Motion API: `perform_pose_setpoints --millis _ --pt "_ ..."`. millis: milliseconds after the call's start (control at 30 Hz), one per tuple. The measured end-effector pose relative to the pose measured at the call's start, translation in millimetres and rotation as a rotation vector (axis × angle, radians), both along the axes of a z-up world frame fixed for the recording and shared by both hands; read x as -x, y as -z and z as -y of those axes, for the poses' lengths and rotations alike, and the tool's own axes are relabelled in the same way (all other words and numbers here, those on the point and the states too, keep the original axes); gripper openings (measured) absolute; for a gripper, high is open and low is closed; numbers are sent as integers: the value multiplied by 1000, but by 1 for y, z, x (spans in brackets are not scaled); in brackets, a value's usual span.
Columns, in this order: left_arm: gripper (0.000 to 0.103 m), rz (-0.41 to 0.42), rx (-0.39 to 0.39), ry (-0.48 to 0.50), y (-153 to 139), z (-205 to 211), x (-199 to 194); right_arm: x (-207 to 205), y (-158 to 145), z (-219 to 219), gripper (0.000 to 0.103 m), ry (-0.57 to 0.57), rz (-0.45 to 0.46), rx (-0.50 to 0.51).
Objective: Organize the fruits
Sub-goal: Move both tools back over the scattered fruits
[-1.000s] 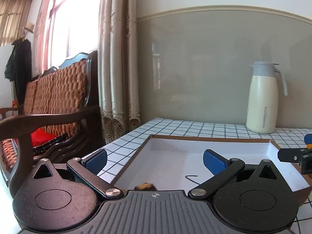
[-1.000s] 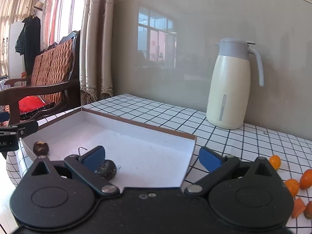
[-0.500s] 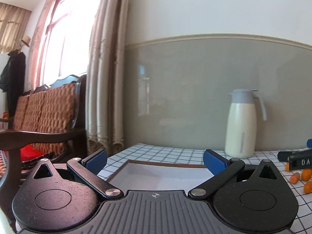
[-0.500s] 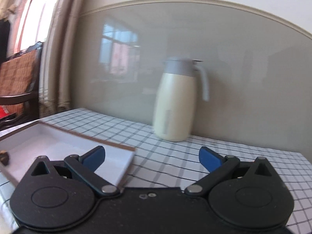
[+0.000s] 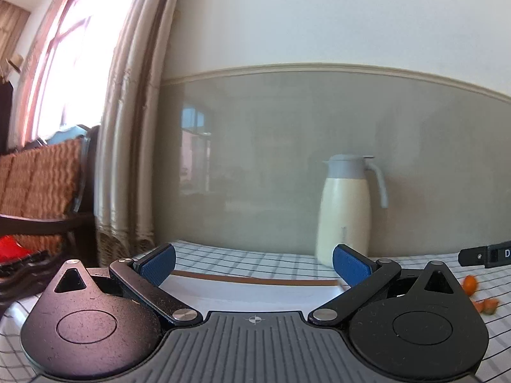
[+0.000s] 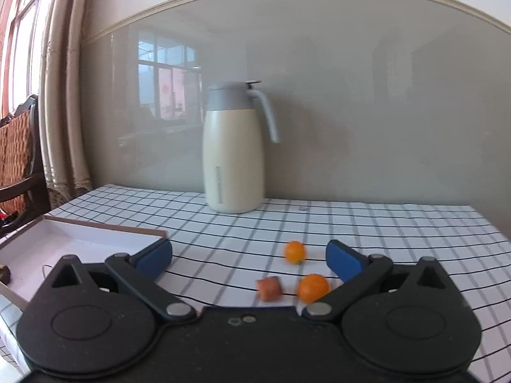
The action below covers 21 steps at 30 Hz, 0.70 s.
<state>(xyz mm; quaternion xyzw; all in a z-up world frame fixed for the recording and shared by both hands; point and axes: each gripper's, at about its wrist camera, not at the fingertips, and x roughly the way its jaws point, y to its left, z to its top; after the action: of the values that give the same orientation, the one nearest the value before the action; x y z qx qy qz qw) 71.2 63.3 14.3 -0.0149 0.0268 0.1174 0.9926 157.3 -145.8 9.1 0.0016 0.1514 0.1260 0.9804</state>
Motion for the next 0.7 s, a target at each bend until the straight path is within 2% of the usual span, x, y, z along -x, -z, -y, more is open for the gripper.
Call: perform_pose_setpoints --millis 100,433,700 --pt "103 -28 37 65 1 10 -5 6 -3 14 97 12 16 2" --pt "103 -55 6 140 7 58 -18 19 1 56 97 48 18 21" --pt "103 -69 -2 179 14 91 -32 19 13 85 96 97 -33 27"
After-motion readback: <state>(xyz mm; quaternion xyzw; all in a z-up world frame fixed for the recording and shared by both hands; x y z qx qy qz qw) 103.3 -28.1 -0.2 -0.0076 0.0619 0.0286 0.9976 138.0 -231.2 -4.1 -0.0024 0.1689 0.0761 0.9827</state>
